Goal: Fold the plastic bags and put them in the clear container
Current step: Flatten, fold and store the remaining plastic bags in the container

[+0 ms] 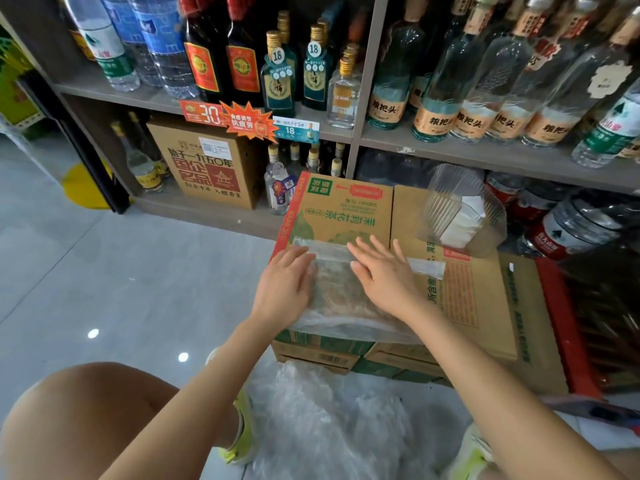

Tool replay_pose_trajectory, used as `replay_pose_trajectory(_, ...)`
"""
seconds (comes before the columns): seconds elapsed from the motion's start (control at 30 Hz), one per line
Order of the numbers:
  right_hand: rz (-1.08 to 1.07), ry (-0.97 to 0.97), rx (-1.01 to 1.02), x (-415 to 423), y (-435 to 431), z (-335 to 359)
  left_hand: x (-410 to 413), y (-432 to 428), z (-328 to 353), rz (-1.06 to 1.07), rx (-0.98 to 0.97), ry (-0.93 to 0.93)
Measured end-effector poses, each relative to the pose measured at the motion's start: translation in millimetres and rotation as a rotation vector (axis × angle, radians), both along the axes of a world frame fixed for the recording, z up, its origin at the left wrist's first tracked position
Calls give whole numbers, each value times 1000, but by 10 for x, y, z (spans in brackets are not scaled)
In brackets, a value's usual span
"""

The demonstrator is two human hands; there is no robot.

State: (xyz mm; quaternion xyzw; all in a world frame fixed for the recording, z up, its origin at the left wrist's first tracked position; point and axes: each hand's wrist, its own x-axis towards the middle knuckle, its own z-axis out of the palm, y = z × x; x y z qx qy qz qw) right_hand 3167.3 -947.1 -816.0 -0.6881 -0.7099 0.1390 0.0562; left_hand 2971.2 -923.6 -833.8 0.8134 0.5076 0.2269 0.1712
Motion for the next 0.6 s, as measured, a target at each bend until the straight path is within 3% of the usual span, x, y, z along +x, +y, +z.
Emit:
replay_pose_trajectory(0.1, 32, -105, -115, 107, -60, -91, 193, 148, -112, -140, -104, 103)
replay_pose_trajectory(0.27, 30, -174, -140, 320, 168, -140, 387, 365, -269, -103, -99, 342)
replay_pose_trajectory(0.37, -26, -156, -28, 333, 257, -28, 497, 450, -190, -67, -136, 213)
replay_pose_trajectory(0.47, -55, -43, 106, 291, 32, 47, 440, 416, -132, -40, -27, 81)
replay_pose_trajectory(0.53, -45, -9, 117, 280, -203, 16, 372, 309, -137, -45, 35, 94)
replay_pose_trajectory(0.6, -15, -34, 60, 291, -392, -85, 344, 156, -188, -68, -43, 128)
